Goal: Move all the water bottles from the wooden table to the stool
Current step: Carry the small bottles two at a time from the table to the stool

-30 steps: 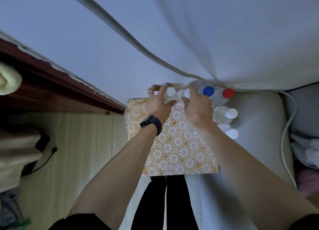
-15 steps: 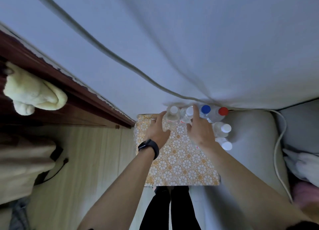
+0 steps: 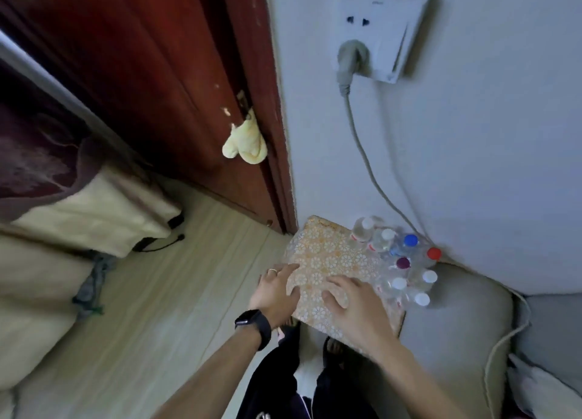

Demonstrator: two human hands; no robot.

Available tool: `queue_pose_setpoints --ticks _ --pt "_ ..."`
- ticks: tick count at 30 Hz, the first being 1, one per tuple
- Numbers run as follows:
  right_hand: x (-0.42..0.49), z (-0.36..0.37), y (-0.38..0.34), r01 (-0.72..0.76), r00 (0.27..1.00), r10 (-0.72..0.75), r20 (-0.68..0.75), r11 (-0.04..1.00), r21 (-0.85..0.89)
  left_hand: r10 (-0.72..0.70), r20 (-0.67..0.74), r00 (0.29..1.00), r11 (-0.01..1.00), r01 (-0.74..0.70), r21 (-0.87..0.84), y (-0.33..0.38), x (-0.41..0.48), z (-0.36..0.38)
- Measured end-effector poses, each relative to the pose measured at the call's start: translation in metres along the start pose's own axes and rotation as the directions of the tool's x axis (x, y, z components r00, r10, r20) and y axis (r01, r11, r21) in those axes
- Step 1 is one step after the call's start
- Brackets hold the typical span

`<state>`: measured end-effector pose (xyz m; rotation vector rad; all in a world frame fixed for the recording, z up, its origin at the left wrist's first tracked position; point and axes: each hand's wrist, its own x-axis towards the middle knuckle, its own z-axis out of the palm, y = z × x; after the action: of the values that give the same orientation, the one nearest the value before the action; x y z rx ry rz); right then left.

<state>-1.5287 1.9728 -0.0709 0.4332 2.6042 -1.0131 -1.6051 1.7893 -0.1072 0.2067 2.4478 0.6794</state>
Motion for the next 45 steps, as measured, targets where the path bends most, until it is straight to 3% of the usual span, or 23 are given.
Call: queue_pose_setpoints --ticks 3,6,10,14,20,25,29,34,41,45 --pt "-0.002 0.011 -0.024 0.193 0.978 -0.186 0.099 0.979 -0.066 -0.139 -0.124 0.983 0.99 0.138 -0.021 -0.025 -0.037 -0.01" --pt "-0.005 0.028 -0.057 0.393 0.907 -0.365 0.211 0.912 -0.115 -0.26 -0.249 0.933 0.966 0.253 -0.059 -0.051 -0.085 -0.016" --pt "-0.012 0.056 -0.115 0.614 0.769 -0.538 0.345 0.773 -0.161 -0.437 -0.418 0.796 0.899 0.393 -0.193 -0.095 -0.153 -0.021" --pt "-0.045 0.105 -0.187 0.796 0.572 -0.663 0.483 0.591 -0.13 -0.638 -0.529 0.559 0.767 0.517 -0.38 -0.158 -0.243 -0.02" --pt "-0.145 0.211 -0.324 0.97 0.177 -0.784 0.595 0.241 0.03 -0.835 -0.542 0.093 0.499 0.543 -0.676 -0.248 -0.41 -0.018" --pt "-0.265 0.32 -0.422 0.979 -0.109 -0.801 0.589 0.015 0.201 -0.848 -0.469 -0.247 0.319 0.469 -0.824 -0.313 -0.557 -0.005" --pt "-0.356 0.389 -0.473 0.946 -0.259 -0.782 0.567 -0.088 0.311 -0.814 -0.388 -0.432 0.198 0.422 -0.885 -0.348 -0.657 0.006" --pt "-0.445 0.461 -0.539 0.883 -0.431 -0.724 0.539 -0.216 0.416 -0.764 -0.289 -0.577 0.089 0.348 -0.933 -0.396 -0.754 -0.005" --pt "-0.562 0.576 -0.666 0.763 -0.609 -0.668 0.428 -0.346 0.546 -0.612 -0.303 -0.73 0.079 0.324 -0.943 -0.491 -0.872 -0.078" --pt "-0.624 0.633 -0.746 0.681 -0.694 -0.619 0.367 -0.4 0.613 -0.522 -0.24 -0.819 0.044 0.255 -0.966 -0.54 -0.938 -0.125"
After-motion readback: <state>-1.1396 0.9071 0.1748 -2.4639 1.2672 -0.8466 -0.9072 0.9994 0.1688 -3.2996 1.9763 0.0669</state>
